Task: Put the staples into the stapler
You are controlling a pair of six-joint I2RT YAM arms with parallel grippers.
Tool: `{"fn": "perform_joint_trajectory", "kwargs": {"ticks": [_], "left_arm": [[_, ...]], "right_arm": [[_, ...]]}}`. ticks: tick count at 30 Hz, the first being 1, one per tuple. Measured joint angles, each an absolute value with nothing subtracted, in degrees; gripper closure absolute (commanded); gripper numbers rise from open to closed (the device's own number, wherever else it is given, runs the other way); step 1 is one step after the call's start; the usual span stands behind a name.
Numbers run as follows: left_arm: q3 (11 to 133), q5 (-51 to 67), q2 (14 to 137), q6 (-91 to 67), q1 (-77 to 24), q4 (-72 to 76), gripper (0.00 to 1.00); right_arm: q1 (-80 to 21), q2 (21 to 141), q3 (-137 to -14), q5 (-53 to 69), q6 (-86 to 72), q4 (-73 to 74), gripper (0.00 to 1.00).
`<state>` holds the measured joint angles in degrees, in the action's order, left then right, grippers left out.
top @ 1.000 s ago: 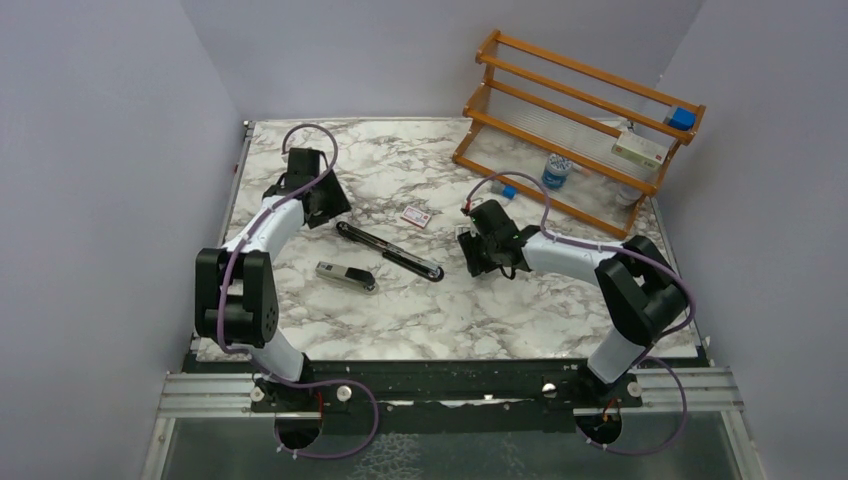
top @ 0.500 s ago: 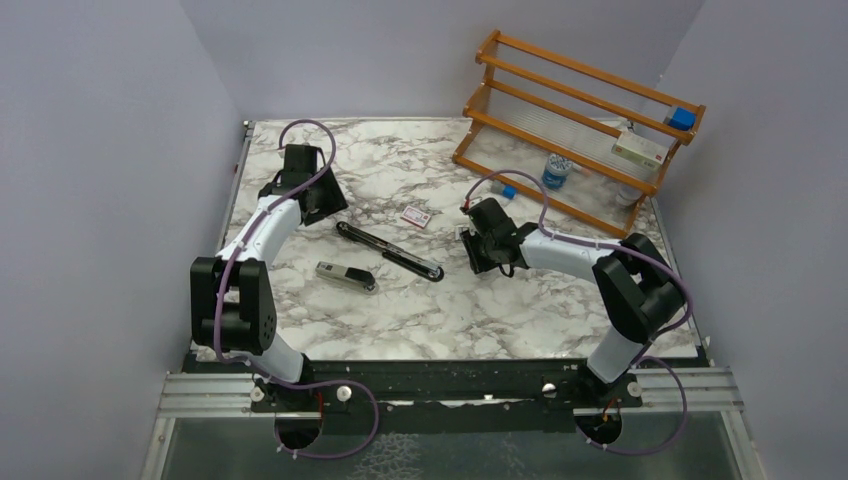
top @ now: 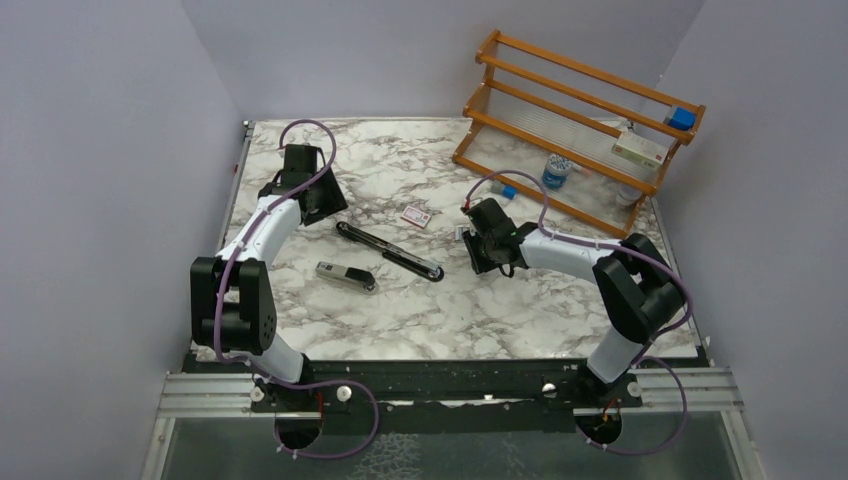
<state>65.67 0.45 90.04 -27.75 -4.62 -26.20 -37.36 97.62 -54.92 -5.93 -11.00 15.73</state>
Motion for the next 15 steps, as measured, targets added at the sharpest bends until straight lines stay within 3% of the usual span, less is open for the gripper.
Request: {"fn": "perform_joint_trajectory", "kwargs": {"ticks": [6,15], "left_arm": [[65.67,0.45,90.04,-27.75,-4.62,-26.22,0.38],[65.67,0.45,90.04,-27.73,-4.62,-26.22,0.38]], "right_arm": [[-37.36,97.6,-54.92,-5.96,-11.16,15.97,0.68],[-37.39,97.6,-55.07,-5.96,-11.66,16.51,0.81]]}}
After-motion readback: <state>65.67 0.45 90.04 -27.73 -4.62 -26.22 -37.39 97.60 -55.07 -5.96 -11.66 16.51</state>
